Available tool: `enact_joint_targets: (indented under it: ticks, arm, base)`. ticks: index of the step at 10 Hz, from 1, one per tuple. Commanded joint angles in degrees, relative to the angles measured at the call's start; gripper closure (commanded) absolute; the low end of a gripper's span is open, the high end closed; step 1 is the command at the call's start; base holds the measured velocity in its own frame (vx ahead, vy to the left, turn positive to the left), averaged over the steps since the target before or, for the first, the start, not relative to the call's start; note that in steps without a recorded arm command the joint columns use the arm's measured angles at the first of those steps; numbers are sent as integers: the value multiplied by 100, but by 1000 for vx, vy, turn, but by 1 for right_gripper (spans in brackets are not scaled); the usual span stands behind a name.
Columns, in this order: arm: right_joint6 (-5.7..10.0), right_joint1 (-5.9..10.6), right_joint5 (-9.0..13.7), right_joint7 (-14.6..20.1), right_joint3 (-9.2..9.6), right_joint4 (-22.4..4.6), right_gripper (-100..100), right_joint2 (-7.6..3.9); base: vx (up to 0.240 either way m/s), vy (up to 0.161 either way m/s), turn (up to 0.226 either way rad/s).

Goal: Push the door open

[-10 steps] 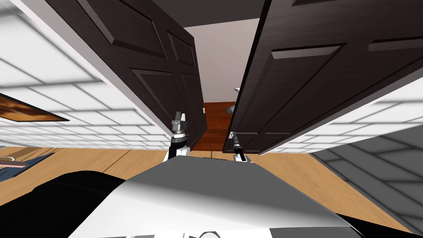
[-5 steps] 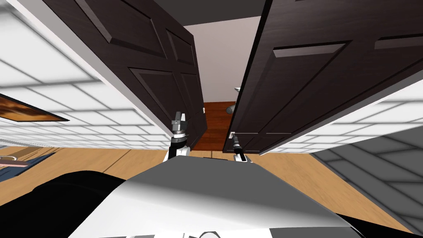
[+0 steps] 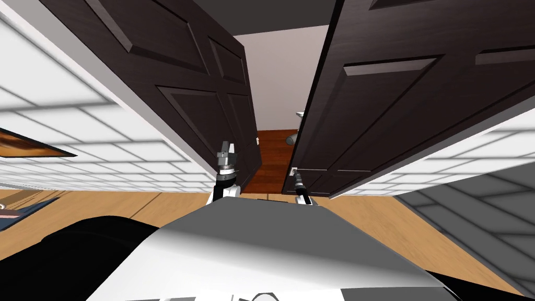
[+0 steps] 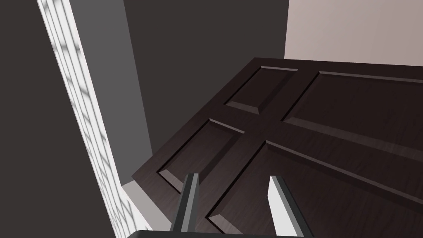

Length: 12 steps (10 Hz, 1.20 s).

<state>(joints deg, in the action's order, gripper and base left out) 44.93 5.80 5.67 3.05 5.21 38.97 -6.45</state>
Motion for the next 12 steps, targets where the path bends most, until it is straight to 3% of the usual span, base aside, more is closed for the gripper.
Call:
enact_joint_targets:
  ticks: [1, 7, 12]
  arm:
    - [60, 75, 42, -77, -113, -11, 100, -26]
    - [89, 163, 174, -396, -460, -100, 100, 60]
    - [122, 260, 320, -749, -844, -198, 100, 211]
  base:
    - [182, 37, -35]
    - [190, 28, -62]
    - [184, 36, -107]
